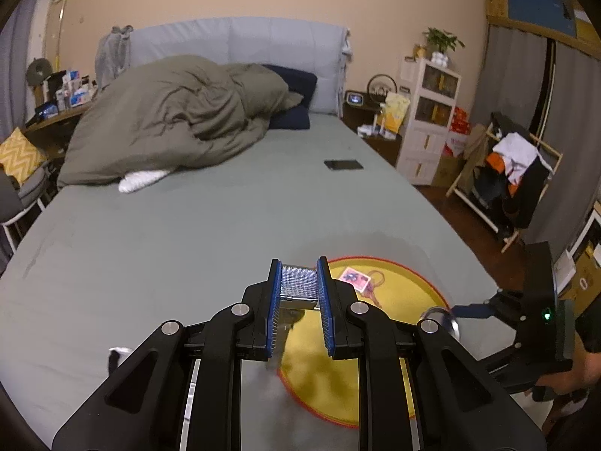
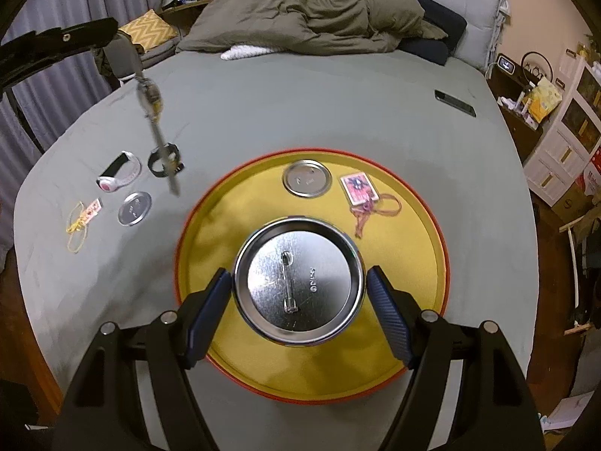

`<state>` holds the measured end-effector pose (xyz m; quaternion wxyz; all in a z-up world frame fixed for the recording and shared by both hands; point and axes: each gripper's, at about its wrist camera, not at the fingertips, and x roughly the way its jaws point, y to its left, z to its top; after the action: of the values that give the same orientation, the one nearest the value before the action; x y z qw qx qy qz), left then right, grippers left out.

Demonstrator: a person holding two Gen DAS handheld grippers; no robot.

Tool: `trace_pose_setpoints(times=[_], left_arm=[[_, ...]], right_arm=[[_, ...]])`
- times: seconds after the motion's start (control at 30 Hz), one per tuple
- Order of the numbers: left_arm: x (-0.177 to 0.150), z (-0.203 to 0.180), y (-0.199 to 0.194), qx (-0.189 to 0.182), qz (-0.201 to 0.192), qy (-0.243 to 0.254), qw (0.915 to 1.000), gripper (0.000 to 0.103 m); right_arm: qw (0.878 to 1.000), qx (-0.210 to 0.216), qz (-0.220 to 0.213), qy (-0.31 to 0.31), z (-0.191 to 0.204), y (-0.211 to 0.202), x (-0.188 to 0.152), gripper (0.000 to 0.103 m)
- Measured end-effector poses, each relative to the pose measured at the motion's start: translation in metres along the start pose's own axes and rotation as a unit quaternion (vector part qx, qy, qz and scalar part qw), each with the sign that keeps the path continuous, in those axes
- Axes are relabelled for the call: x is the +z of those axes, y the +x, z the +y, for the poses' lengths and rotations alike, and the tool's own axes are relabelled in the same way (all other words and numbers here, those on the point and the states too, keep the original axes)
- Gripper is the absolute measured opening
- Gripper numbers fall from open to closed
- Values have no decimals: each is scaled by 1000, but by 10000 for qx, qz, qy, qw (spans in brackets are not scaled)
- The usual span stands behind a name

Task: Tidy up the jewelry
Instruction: 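Lift the mesh watch and silver lid out of the tray toward the bed, then lower the watch and lid onto the bed and open both tools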

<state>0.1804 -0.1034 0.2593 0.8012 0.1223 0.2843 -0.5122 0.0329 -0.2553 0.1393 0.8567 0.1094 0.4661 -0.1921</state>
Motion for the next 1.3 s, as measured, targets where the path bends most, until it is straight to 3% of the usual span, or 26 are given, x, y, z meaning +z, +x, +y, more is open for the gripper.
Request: trace_pose_setpoints(times=[0.33, 0.83, 1.3], left_arm=[[-14, 33, -53, 297, -83, -102, 9995, 18], [-80, 106, -115, 891, 274, -476, 9945, 18], [-164, 146, -119, 903, 913, -1265, 9836, 18]], right_arm=[[9991, 218, -148, -335, 54, -9, 21, 70], [9922, 842, 0, -922, 161, 14, 36, 70], [9817, 1120, 388, -1490, 235, 72, 34, 70]])
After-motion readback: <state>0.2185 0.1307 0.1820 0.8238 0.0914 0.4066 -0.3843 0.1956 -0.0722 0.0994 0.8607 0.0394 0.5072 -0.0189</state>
